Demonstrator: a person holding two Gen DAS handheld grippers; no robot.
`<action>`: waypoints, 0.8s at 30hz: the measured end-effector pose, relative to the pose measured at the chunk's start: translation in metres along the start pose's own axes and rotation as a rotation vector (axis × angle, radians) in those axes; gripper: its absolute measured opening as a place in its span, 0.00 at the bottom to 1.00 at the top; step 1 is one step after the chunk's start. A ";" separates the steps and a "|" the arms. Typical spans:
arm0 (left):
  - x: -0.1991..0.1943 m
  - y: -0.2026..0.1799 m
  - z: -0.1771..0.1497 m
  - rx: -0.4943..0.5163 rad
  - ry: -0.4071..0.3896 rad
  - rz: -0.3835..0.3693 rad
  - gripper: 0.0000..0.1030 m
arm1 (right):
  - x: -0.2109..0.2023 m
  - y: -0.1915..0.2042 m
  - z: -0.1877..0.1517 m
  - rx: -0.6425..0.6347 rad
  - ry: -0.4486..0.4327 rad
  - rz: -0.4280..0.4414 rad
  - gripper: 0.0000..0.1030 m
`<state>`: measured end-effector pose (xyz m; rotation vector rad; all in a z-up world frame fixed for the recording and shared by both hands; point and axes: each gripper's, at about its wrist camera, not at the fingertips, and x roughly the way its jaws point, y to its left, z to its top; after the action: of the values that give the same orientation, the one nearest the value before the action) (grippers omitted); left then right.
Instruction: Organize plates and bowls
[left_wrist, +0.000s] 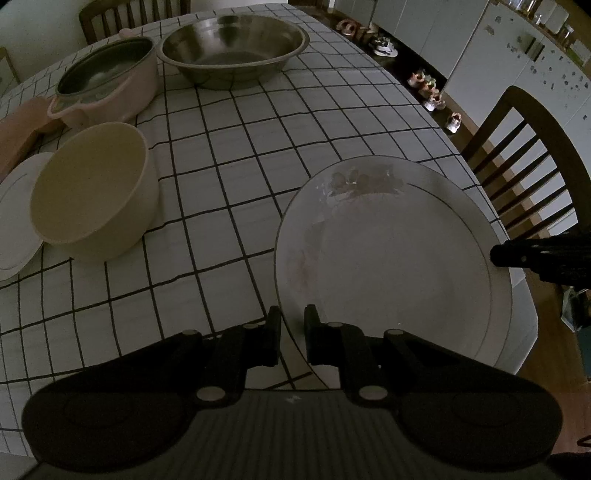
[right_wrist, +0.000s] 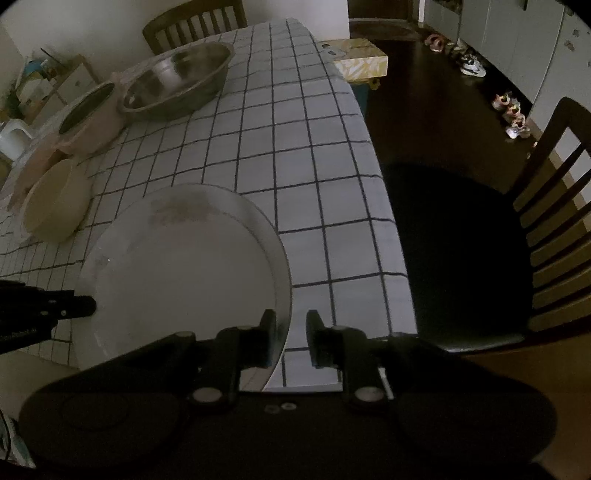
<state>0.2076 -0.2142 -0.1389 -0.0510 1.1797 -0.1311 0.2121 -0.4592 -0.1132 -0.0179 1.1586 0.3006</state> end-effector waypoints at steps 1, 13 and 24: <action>-0.001 0.000 0.000 0.002 -0.001 0.003 0.12 | -0.002 0.001 0.000 -0.005 -0.005 -0.003 0.22; -0.025 0.012 -0.003 0.024 -0.079 -0.004 0.12 | -0.027 0.029 -0.001 -0.032 -0.065 0.012 0.38; -0.068 0.055 -0.020 0.012 -0.190 -0.021 0.55 | -0.050 0.088 -0.014 -0.033 -0.129 0.011 0.51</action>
<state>0.1680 -0.1500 -0.0895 -0.0637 0.9890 -0.1487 0.1603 -0.3881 -0.0616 -0.0210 1.0259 0.3257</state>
